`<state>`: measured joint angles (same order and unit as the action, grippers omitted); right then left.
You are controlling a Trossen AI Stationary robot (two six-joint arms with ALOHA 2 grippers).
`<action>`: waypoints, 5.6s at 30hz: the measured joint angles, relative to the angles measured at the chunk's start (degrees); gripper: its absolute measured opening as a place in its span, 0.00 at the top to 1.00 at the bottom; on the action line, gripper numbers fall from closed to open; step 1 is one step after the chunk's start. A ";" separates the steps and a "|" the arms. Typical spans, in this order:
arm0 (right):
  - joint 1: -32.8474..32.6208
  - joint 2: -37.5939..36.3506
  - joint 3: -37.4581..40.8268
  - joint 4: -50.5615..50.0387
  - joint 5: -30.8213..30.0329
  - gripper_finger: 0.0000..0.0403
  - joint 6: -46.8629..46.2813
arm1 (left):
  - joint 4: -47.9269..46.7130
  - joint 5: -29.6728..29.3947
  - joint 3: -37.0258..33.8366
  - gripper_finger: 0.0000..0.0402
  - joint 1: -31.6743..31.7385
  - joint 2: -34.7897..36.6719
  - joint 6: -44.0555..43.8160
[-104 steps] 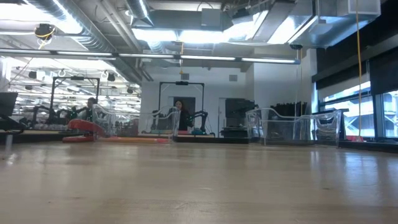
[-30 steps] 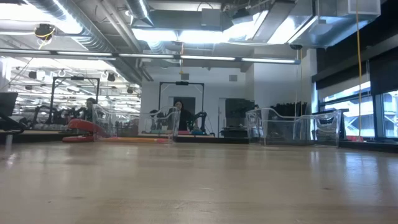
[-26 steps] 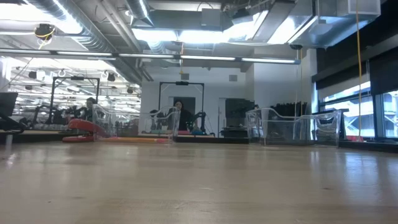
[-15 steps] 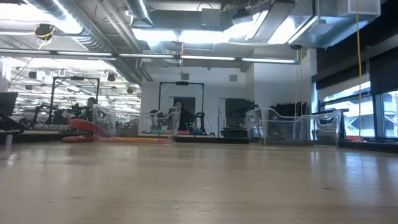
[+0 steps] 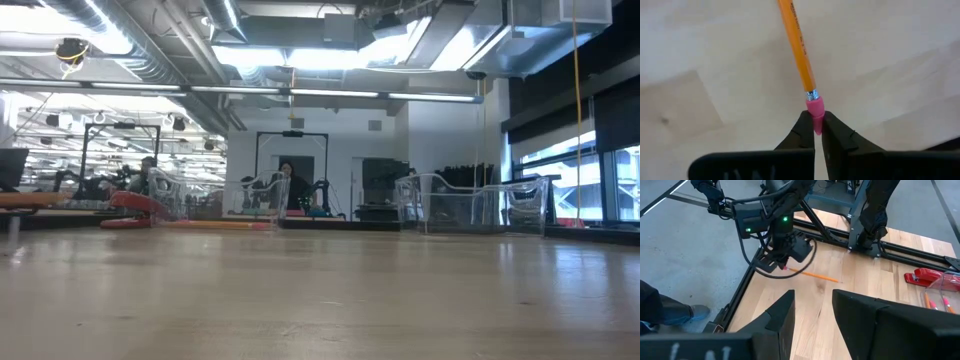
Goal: Sort crayons/erasers/pens/pencils in bins
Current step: Put the yellow pencil into the top left transparent bin, then return to Home Position
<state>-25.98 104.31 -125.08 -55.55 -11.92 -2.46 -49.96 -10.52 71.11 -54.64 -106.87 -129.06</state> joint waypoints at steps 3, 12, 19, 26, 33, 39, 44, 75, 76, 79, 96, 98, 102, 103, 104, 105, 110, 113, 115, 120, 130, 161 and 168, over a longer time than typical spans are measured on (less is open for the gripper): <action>0.00 0.00 0.00 0.00 0.00 0.67 0.04 | -1.50 -0.61 0.00 1.00 1.33 2.06 2.47; 0.00 0.00 0.00 0.00 -0.03 0.67 0.00 | -6.53 -8.53 0.15 1.00 6.61 12.15 15.61; -0.02 0.00 0.00 0.00 -0.04 0.67 -0.02 | -15.88 -11.48 0.21 0.99 13.38 23.90 30.33; -0.04 0.00 0.00 0.00 -7.69 0.67 -1.50 | -26.59 -12.95 0.24 0.99 23.50 36.79 46.85; 2.20 0.00 0.02 0.02 -18.84 0.67 -6.21 | -29.49 -12.94 0.31 0.99 38.16 46.10 67.70; 7.34 0.62 0.09 0.05 -21.03 0.67 -8.03 | -29.01 -12.92 0.31 0.99 53.89 48.96 84.00; 12.06 0.93 0.11 0.06 -19.78 0.67 -7.69 | -27.79 -12.24 0.31 0.99 66.45 47.56 94.80; 37.99 1.11 0.09 0.01 6.62 0.67 15.17 | -19.29 -1.51 0.31 0.99 98.89 15.49 142.85; 38.23 1.11 0.09 0.01 6.62 0.67 15.17 | -19.29 -1.11 0.31 0.99 98.89 14.69 143.15; 38.72 1.11 0.09 0.00 6.62 0.67 15.17 | -18.91 -0.26 0.31 0.99 98.89 12.48 143.24; 38.95 1.07 0.09 0.00 6.62 0.67 15.04 | -13.34 -0.62 0.31 0.86 98.87 10.84 142.80; 38.95 1.07 0.09 0.00 6.62 0.67 15.02 | -13.33 -0.55 0.31 0.84 98.87 10.84 143.10; 38.95 1.07 0.09 0.00 6.62 0.67 15.02 | -13.31 -0.52 0.31 0.80 98.87 10.84 143.10; 38.95 1.07 0.09 0.00 6.62 0.67 15.00 | -13.21 -0.54 0.31 0.79 98.87 10.84 143.14; 38.95 1.07 0.09 0.00 6.62 0.67 15.02 | -13.15 -0.65 0.31 0.79 98.87 10.84 142.87; 38.95 1.07 0.09 0.00 6.62 0.67 15.00 | -13.21 -0.69 0.31 0.79 98.85 10.84 142.73; 38.95 0.90 0.00 -1.68 5.71 0.68 15.08 | -13.55 -0.68 0.31 0.84 98.85 10.84 139.79; 38.88 -0.61 0.00 -6.73 1.33 0.74 12.48 | -16.11 0.51 0.31 0.95 98.69 11.57 138.62; 38.80 -2.30 0.00 -9.82 0.65 0.82 10.33 | -16.47 2.63 0.31 0.98 98.37 13.01 137.77; 36.70 -5.35 0.00 -17.04 3.45 0.98 6.74 | -16.71 9.73 0.31 1.00 95.89 20.19 135.23; 24.49 -17.81 9.35 -17.19 3.53 0.99 -0.98 | -15.82 7.49 0.31 1.00 81.25 45.32 120.49; 18.27 -86.16 98.54 60.46 7.24 0.99 -6.25 | 18.76 0.10 -37.74 1.00 60.79 106.73 105.66; 18.27 -100.78 105.78 60.08 5.96 1.00 -4.80 | 19.61 -0.52 -39.21 1.00 60.84 106.60 109.10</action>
<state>-7.70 3.53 -19.30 4.54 -5.96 -7.26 -30.35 -11.04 31.90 6.20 -0.27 -19.97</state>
